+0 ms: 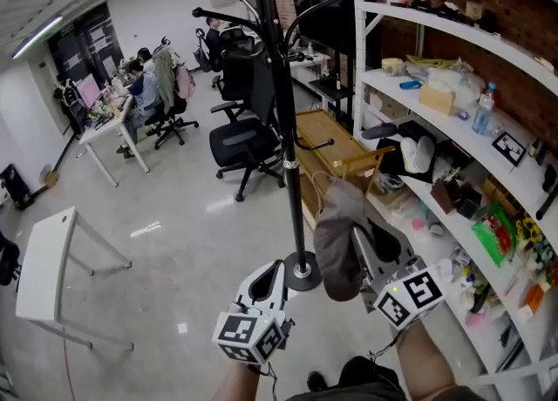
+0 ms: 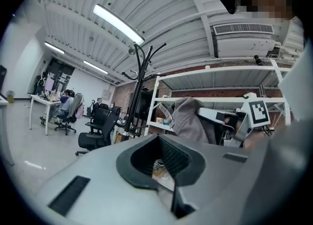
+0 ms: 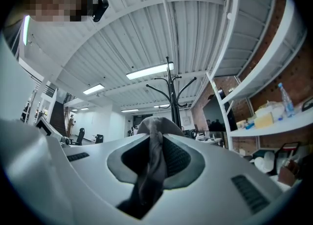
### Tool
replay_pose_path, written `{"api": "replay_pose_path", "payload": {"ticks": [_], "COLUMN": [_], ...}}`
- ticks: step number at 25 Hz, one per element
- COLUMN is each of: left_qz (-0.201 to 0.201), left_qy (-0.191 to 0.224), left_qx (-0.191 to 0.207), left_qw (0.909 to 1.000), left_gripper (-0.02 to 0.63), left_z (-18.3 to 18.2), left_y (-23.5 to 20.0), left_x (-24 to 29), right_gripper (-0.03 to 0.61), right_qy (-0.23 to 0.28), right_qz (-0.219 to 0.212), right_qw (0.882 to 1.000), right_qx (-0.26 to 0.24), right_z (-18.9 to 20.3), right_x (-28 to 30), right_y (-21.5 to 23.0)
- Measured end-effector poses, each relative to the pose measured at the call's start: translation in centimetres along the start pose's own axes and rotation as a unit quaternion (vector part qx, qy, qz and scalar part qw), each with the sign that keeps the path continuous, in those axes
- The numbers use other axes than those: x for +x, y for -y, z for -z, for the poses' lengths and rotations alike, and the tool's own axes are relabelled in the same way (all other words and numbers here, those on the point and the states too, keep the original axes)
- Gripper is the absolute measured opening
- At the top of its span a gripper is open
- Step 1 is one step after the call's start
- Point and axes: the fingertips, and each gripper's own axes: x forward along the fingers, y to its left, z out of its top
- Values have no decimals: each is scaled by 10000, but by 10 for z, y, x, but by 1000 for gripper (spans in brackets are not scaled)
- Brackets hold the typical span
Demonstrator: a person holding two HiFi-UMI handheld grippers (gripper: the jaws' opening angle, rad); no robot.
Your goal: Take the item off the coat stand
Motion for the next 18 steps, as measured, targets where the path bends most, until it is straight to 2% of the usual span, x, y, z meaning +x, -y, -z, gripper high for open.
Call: {"api": "replay_pose_path", "payload": {"ticks": [9, 18], "left_qz": [-157, -202], "left_qy": [-22, -169], "left_qx": [-91, -157], "left_qw": [9998, 9995], "left_gripper": [8, 8], "left_z": [11, 34], "left_y": [10, 59], "left_x": [-7, -10], "right_gripper": [69, 69], "right_qy": [-286, -608], "right_qz": [-274, -433], "right_qw": [9992, 9972], "right_qx": [-26, -33], "right_z": [22, 33], "right_x": [-13, -60], "right_y": [-4, 10]}}
